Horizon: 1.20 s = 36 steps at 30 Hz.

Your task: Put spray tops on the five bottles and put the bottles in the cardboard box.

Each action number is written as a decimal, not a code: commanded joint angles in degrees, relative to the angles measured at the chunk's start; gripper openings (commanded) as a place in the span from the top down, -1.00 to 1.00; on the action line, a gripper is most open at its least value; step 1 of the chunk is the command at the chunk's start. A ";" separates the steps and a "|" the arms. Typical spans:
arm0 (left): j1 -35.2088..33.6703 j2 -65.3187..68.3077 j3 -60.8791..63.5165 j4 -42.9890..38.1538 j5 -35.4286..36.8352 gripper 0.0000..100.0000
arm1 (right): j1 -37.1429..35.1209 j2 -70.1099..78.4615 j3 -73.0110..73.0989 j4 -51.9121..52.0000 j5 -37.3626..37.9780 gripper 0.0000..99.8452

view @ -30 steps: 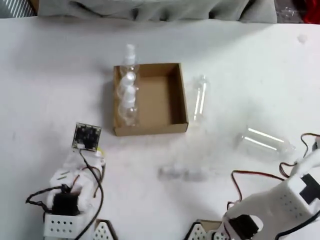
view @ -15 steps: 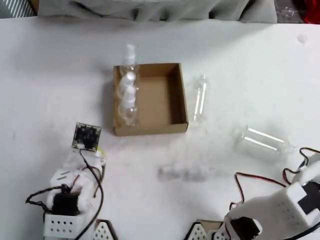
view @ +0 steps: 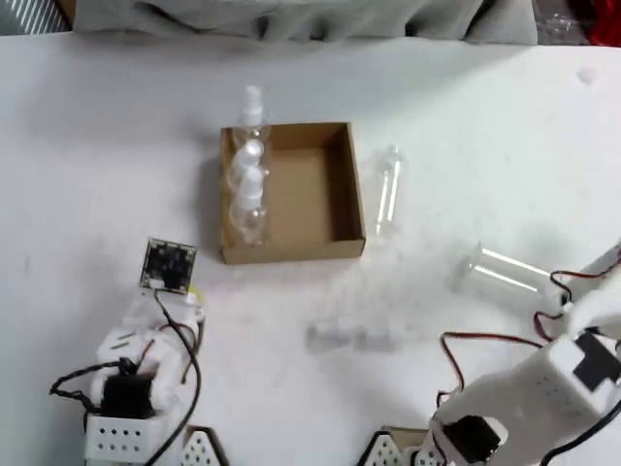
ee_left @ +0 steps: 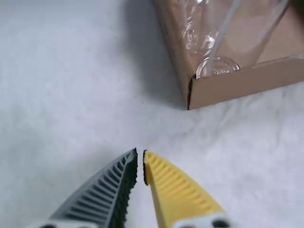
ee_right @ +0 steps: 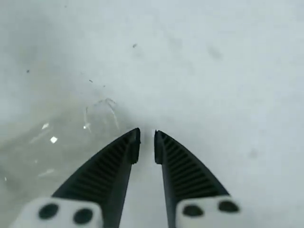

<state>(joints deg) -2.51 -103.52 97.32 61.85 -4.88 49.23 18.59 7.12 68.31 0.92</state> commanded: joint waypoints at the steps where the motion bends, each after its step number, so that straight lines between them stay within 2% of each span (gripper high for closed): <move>1: -0.48 -0.92 -0.26 0.35 -0.62 0.96 | -1.01 1.89 -1.76 -2.24 -3.69 0.95; 9: -0.48 -0.92 -0.26 0.35 -0.62 0.96 | -0.57 4.44 -9.05 -2.07 -12.48 0.95; 18: -0.48 -0.92 -0.26 0.35 -0.62 0.96 | -5.41 5.93 -13.19 -4.18 -20.84 0.94; 25: -0.48 -0.92 -0.26 0.35 -0.62 0.96 | -10.86 12.35 -23.65 -4.09 -22.95 0.94; 36: -0.48 -0.92 -0.26 0.26 -0.62 0.96 | -17.01 29.32 -49.23 -3.74 -22.68 0.94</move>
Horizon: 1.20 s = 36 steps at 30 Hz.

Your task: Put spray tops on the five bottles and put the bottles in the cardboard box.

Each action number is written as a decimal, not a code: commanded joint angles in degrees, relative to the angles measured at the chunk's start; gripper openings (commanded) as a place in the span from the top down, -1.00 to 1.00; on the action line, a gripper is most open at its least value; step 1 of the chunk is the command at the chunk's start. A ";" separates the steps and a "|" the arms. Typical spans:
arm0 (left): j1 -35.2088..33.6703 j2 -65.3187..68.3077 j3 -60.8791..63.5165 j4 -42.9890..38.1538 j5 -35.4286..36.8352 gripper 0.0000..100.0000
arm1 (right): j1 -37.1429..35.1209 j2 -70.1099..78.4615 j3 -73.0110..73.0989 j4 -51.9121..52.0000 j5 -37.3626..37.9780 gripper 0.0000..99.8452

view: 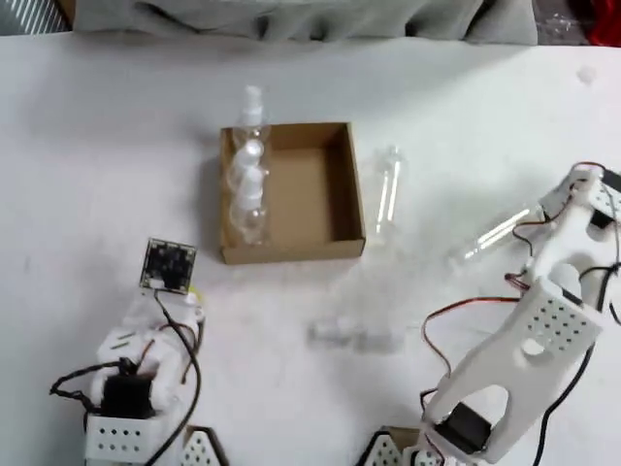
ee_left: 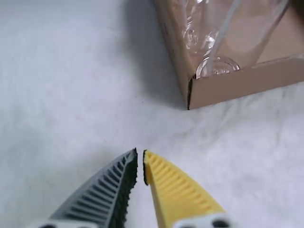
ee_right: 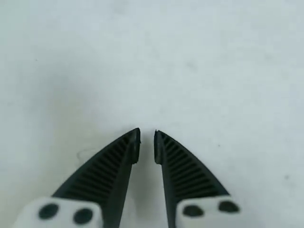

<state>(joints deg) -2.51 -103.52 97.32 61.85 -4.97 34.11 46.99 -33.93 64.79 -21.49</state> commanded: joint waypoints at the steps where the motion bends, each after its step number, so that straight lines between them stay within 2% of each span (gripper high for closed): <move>1: -0.48 -0.92 -0.26 0.26 -0.53 0.96 | -2.51 2.07 -10.20 -0.22 -0.18 0.94; 6: -0.48 -0.92 -0.26 0.09 -0.53 0.96 | -6.81 6.64 -17.58 1.89 0.09 0.93; 11: -0.48 -0.92 -0.26 -0.09 -0.53 0.96 | -11.74 9.19 -22.95 7.52 1.49 0.81; 19: -0.48 -0.92 -0.26 -0.09 -0.53 0.96 | -17.45 9.36 -33.05 15.78 1.41 0.81; 25: -0.48 -0.92 -0.26 -0.09 -0.53 0.96 | -22.46 9.36 -44.57 27.38 1.32 0.81; 27: -0.48 -0.92 -0.26 -0.09 -0.53 0.96 | -23.34 9.36 -50.55 33.27 -1.41 0.81; 29: -0.48 -0.92 -0.26 -0.09 -0.53 0.96 | -23.52 9.36 -53.89 34.42 -4.48 0.81; 33: -0.48 -0.92 -0.26 -0.09 -0.53 0.96 | -23.08 7.52 -53.71 34.51 -5.36 0.81; 36: -0.48 -0.92 -0.26 -0.09 -0.53 0.96 | -22.90 4.00 -48.26 34.51 -5.36 0.81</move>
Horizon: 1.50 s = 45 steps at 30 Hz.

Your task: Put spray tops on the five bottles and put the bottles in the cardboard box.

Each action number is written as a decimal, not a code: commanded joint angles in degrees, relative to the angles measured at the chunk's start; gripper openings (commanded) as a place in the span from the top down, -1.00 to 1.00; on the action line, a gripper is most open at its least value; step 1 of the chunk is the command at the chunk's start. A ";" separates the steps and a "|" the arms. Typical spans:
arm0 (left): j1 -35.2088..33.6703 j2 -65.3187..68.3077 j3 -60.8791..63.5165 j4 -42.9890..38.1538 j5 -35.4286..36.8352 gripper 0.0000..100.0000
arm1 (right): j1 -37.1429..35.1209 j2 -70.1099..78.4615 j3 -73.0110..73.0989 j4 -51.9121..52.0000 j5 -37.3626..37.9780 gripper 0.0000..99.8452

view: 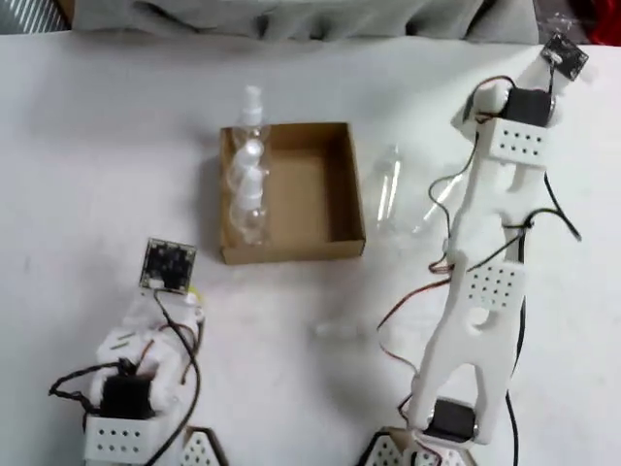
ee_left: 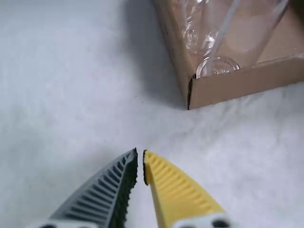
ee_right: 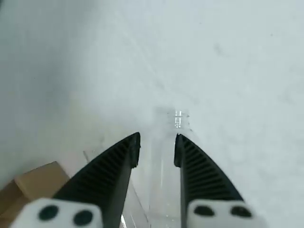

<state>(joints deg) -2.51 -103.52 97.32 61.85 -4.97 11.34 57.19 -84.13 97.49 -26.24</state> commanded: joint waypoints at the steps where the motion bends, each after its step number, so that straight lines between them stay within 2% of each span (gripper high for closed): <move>1: -0.48 -0.92 -0.26 -0.09 -0.53 0.96 | -0.13 -7.96 4.48 1.80 -0.62 0.81; 10: -0.48 -0.92 -0.26 -0.09 -0.53 0.96 | 0.04 -25.71 30.07 1.54 -0.70 0.80; 15: -0.48 -0.92 -0.26 -0.09 -0.53 0.96 | -0.66 -32.04 40.53 1.36 -1.23 0.65; 22: -0.48 -0.92 -0.26 0.00 -0.53 0.96 | -1.54 -32.57 46.33 -3.38 -4.92 0.61; 26: -0.48 -0.92 -0.26 0.00 -0.53 0.96 | -4.00 -29.32 48.62 -8.31 -5.63 0.48; 40: -0.48 -0.92 -0.26 -0.09 -0.53 0.96 | -2.51 -19.91 47.65 -14.02 -8.26 0.48; 45: -0.48 -0.92 -0.26 -0.09 -0.53 0.96 | -1.89 -14.37 42.90 -15.34 -8.00 0.49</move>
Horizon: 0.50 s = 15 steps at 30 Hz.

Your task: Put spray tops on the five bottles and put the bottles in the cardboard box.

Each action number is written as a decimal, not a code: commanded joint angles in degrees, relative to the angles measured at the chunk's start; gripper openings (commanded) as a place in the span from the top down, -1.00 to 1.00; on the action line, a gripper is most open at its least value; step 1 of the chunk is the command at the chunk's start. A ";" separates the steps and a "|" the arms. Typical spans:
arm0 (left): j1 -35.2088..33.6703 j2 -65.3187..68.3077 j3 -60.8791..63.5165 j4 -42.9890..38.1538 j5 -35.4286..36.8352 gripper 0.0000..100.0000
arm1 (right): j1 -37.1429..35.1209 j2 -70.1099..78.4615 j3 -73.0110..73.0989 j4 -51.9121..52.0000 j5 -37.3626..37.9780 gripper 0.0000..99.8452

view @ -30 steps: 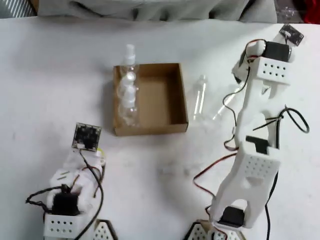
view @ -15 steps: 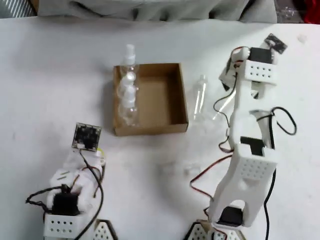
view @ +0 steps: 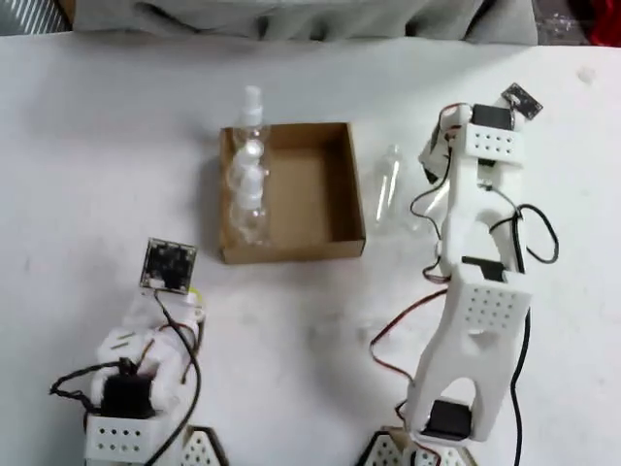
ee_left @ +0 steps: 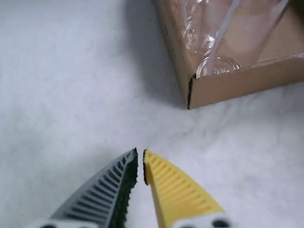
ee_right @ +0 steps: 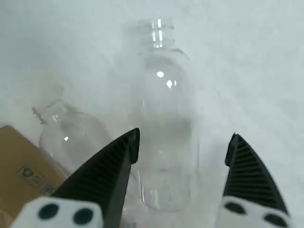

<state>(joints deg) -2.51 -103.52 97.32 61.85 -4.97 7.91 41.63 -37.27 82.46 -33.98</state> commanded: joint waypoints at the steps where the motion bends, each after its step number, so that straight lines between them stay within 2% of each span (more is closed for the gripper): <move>1: -0.48 -0.92 -0.26 -0.09 -0.53 0.96 | 1.54 2.33 -5.27 -0.13 -0.18 0.49; 4: -0.48 -0.92 -0.26 -0.09 -0.53 0.96 | 1.89 5.67 -9.05 -0.13 -0.18 0.53; 8: -0.48 -0.92 -0.26 -0.09 -0.53 0.96 | 3.74 9.36 -13.80 -0.04 1.23 0.79; 12: -0.48 -0.92 -0.26 -0.09 -0.53 0.96 | 4.70 10.24 -17.67 4.53 9.67 0.85; 15: -0.48 -0.92 -0.26 -0.09 -0.53 0.96 | 4.00 10.68 -20.48 12.26 20.66 0.72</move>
<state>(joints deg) -2.51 -103.52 97.32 61.85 -4.97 11.96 53.58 -53.19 88.35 -23.43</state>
